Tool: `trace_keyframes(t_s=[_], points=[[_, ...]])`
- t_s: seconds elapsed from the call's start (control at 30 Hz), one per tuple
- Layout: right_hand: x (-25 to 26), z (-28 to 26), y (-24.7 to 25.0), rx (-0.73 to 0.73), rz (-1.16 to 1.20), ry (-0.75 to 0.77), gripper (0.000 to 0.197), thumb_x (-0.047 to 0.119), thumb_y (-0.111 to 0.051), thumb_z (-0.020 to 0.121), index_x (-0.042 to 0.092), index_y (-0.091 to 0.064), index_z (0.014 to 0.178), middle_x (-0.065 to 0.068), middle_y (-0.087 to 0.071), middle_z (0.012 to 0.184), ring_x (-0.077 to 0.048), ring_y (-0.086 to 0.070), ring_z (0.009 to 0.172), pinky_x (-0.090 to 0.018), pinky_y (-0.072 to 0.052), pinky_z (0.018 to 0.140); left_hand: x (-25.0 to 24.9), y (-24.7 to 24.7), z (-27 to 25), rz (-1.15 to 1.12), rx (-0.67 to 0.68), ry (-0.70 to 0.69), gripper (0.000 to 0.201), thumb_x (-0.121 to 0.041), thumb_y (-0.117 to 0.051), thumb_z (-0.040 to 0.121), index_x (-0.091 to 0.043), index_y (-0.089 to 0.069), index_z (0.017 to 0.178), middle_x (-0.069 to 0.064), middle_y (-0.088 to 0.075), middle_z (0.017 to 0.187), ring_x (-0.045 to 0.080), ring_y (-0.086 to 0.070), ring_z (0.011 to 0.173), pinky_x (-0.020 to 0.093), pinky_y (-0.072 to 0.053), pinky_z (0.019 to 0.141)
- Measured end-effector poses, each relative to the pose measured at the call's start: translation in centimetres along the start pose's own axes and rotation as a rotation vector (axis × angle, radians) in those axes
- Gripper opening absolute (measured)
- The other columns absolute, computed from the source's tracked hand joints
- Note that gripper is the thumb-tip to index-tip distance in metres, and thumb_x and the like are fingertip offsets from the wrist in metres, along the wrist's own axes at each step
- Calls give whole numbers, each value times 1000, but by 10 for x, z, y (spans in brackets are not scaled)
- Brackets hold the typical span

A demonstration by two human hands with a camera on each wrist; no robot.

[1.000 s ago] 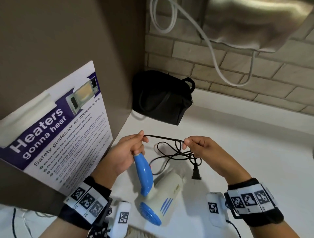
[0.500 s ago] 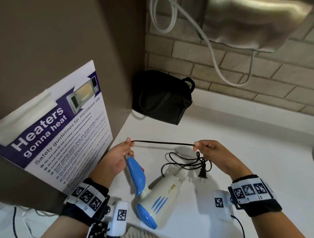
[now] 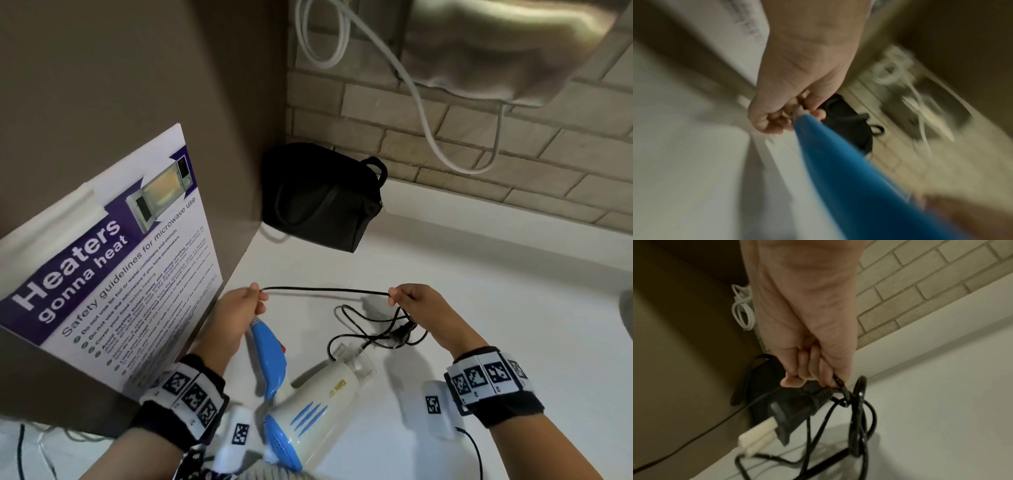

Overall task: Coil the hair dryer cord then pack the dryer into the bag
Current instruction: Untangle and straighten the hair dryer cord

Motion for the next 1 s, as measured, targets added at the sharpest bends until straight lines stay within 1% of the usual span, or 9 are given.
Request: trace_keyframes(t_s=[0.1,0.2,0.37,0.43,0.5,0.63,0.77,0.9,1.0], points=[[21,-6,1,82,6,44,34,30,-49,99,9,-67,79,17,-44,62,-4,-43,64,-21,-33,59,-27,-7,-2,516,-14,-207,33,-16,-39,97,-14,-65,117,6,-69,108,25,-61,105,35,-48,90],[35,-13,-4,193,40,64,33,30,-50,98,8,-70,84,11,-49,63,-8,-44,62,-21,-36,61,-44,-33,-15,866,78,-383,37,-20,-40,96,-17,-59,128,5,-57,133,25,-55,120,40,-41,103],[70,-35,-17,405,80,88,33,24,-48,100,0,-70,93,-6,-70,72,-17,-65,64,-19,-51,60,-97,-90,-73,750,258,-760,40,-39,-46,97,-22,-52,133,-4,-52,138,16,-40,133,38,-31,112],[85,-41,-18,444,61,121,33,24,-48,100,1,-71,93,-9,-74,79,-19,-71,74,-18,-53,69,-112,-113,-99,777,384,-848,34,-39,-46,97,-25,-57,126,-9,-56,131,9,-38,131,33,-28,112],[99,-48,-19,475,15,170,34,29,-49,99,6,-72,89,-9,-75,83,-19,-73,83,-20,-50,84,-124,-129,-121,727,515,-889,20,-25,-48,98,-17,-66,104,-6,-65,106,6,-53,107,26,-39,97],[116,-55,-16,486,33,256,31,34,-53,96,13,-74,89,2,-71,79,-14,-67,87,-33,-44,102,-140,-120,-125,443,553,-724,26,2,-43,90,-10,-61,75,-4,-61,74,4,-54,66,15,-44,71],[122,-60,-7,457,176,313,33,37,-48,95,17,-74,97,2,-71,88,-11,-65,96,-30,-37,105,-153,-88,-111,270,383,-620,32,-15,-41,99,-17,-59,73,-6,-56,64,-4,-48,52,6,-35,53],[121,-51,-7,404,191,313,55,58,-35,93,21,-71,110,6,-70,118,-11,-56,122,-40,-27,115,-157,-85,-111,215,403,-622,32,-15,-41,100,-14,-65,79,-7,-55,61,2,-48,58,7,-40,61],[126,-48,-10,389,182,334,65,71,-31,88,26,-69,115,6,-66,125,-13,-51,128,-42,-27,116,-156,-88,-110,234,416,-620,31,-15,-42,100,-15,-70,88,-13,-56,58,3,-45,57,9,-40,61]])
Point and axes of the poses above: each hand's wrist, its own z-axis towards the middle knuckle, its own y-axis out of the back of the hand, x = y × z, the point moved 10 cm from there along z, towards the middle knuckle
